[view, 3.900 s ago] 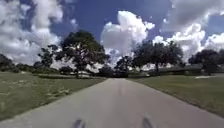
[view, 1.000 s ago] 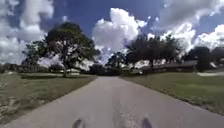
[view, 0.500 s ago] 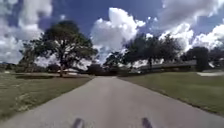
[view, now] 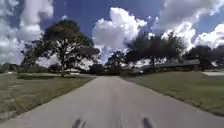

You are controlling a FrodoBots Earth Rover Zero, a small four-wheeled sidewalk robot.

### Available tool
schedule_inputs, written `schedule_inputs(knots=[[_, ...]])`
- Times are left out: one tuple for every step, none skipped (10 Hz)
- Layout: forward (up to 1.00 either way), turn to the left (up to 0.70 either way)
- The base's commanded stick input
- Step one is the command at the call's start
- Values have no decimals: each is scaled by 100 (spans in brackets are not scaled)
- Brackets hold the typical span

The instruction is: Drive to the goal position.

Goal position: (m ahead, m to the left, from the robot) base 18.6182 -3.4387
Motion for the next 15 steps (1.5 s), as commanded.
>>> schedule_inputs(knots=[[70, 0], [70, 0], [70, 0], [70, 0], [70, 0], [70, 0], [70, 0], [70, 24], [70, 35], [70, 35], [70, 35], [70, 35], [70, 30], [70, 3], [70, 0]])
